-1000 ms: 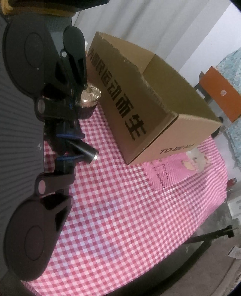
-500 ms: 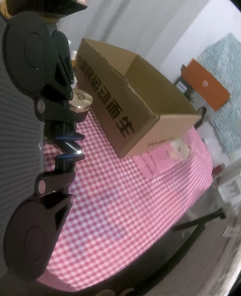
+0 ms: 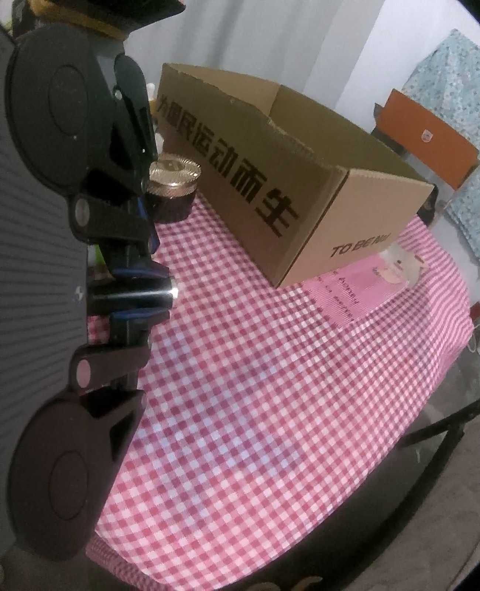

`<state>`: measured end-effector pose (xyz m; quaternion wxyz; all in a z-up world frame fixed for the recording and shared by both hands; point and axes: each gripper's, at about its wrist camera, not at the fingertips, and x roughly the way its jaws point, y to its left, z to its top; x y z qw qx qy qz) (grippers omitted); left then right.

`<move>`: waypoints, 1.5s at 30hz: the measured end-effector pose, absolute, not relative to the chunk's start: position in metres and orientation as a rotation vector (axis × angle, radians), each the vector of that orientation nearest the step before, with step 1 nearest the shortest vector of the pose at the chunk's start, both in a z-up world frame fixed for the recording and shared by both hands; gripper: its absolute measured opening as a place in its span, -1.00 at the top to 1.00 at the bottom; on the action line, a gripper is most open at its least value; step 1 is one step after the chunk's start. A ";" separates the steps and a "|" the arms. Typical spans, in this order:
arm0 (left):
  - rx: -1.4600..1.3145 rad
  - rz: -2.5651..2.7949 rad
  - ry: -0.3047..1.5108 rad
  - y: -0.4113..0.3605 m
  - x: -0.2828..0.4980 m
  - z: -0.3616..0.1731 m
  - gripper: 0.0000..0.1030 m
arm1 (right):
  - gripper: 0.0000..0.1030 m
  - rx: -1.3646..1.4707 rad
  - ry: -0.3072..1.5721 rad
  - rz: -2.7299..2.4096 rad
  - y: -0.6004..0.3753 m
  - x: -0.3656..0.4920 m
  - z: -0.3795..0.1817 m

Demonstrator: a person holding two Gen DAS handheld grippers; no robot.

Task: Organize rigid objects
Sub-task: 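Carry the black cylinder into the cardboard box and open the right gripper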

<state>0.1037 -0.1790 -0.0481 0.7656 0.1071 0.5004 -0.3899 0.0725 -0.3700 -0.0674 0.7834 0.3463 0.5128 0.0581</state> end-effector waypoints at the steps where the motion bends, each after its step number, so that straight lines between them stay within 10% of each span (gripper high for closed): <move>1: 0.229 -0.855 1.092 -0.179 0.103 -0.047 0.56 | 0.61 0.750 1.109 0.131 -0.372 0.072 -0.068; 30: 0.249 -0.832 1.047 -0.191 0.096 -0.054 0.39 | 0.53 0.630 0.998 0.246 -0.351 0.070 -0.074; 45: 0.196 -0.693 0.686 -0.124 0.058 0.060 0.39 | 0.54 0.395 0.714 0.355 -0.283 0.052 0.050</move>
